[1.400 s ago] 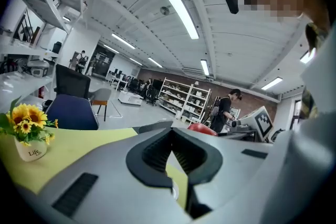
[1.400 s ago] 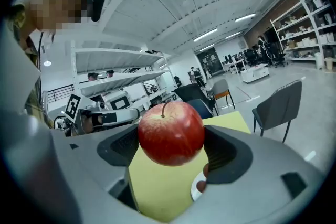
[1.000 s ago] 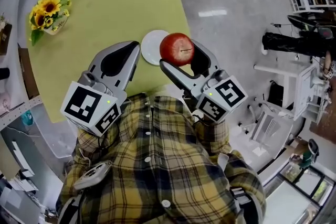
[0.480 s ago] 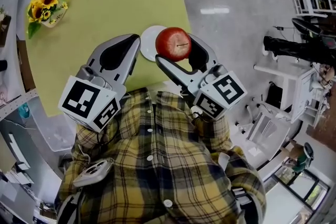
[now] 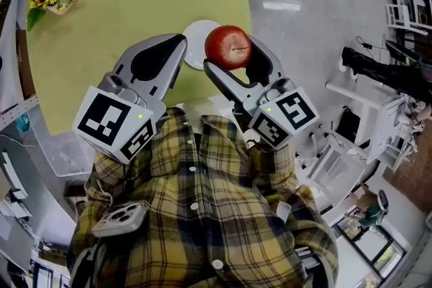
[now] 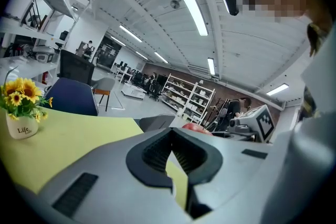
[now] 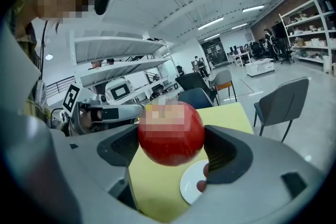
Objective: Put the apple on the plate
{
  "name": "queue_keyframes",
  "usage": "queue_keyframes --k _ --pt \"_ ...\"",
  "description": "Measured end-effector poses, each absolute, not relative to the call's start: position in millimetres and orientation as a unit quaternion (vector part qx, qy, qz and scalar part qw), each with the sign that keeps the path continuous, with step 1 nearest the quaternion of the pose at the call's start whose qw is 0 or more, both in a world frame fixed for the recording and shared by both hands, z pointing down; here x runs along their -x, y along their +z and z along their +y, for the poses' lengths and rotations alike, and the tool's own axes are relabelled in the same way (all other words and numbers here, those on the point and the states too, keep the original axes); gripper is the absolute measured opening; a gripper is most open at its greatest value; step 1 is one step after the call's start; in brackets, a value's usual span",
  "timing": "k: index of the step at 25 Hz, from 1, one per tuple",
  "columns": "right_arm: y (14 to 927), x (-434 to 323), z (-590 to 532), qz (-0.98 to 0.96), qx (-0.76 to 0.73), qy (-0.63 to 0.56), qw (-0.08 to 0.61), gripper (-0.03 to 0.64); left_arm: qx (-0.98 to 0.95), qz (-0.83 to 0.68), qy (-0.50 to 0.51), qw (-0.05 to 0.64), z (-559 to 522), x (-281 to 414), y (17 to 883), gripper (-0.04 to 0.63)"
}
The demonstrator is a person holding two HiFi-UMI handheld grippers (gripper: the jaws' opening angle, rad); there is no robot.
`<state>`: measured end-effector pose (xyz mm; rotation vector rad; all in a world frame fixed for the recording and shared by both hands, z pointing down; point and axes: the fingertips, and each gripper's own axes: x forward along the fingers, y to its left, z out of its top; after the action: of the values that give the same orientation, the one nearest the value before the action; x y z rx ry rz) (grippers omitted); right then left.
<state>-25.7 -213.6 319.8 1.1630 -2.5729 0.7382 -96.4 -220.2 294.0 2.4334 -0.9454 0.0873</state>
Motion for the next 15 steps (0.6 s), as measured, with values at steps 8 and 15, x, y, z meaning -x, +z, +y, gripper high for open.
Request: queue_keyframes --k 8,15 --pt "365 22 -218 -0.874 -0.380 0.272 0.135 0.371 -0.892 -0.366 0.053 0.261 -228 90 325 0.006" --pt "409 15 -224 -0.869 -0.380 0.265 0.171 0.371 -0.878 -0.391 0.059 0.268 -230 94 347 0.006"
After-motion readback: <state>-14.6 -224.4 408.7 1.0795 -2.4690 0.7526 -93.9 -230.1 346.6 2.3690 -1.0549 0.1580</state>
